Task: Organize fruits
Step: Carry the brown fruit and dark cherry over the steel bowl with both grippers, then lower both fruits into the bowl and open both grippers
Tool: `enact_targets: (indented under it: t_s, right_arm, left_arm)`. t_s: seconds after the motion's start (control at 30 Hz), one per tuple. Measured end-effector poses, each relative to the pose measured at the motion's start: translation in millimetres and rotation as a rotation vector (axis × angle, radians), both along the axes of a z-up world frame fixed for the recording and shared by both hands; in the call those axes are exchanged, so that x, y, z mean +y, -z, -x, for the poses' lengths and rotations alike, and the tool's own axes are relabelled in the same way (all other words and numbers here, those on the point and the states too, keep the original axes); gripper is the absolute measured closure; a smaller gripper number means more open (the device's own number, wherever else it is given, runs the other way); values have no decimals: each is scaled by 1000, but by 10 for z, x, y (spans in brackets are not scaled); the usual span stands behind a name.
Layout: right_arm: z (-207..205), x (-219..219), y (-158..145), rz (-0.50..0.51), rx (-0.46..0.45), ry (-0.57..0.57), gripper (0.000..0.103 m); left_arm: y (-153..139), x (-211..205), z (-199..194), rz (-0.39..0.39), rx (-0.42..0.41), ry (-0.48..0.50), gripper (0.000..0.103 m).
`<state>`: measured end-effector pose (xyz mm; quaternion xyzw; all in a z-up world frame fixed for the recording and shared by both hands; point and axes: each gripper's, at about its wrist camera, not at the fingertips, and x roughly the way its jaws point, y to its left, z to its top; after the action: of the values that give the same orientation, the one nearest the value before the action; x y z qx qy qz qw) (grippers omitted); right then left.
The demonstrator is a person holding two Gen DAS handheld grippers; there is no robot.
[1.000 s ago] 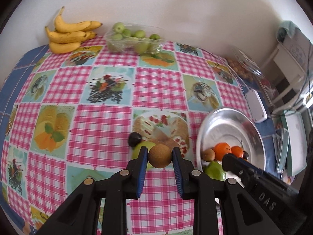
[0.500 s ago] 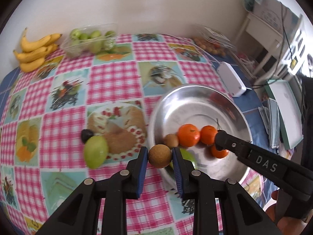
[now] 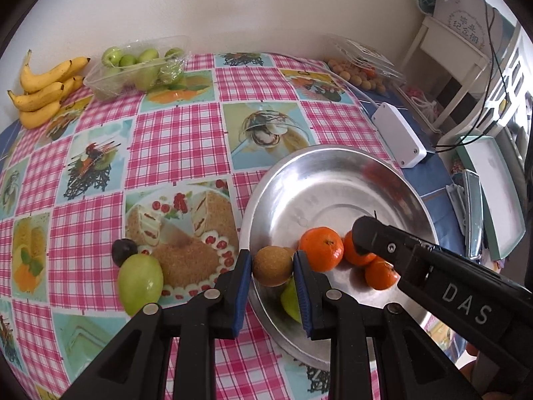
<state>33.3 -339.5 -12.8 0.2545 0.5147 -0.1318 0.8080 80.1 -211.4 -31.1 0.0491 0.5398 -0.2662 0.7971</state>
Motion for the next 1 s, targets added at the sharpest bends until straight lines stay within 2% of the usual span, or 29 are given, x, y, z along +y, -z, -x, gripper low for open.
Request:
enact_targets:
  t_s: [0.23, 0.43, 1.0]
  right_arm:
    - [-172, -5, 46, 34, -26, -9, 73]
    - [-265, 9, 150, 67, 12, -25, 72]
    - [-333, -5, 226, 84, 33, -24, 71]
  left_arm:
    - [82, -59, -105, 9, 1, 4, 75]
    - [131, -115, -167, 12, 11, 7, 75]
    - [174, -178, -174, 28, 23, 22, 73]
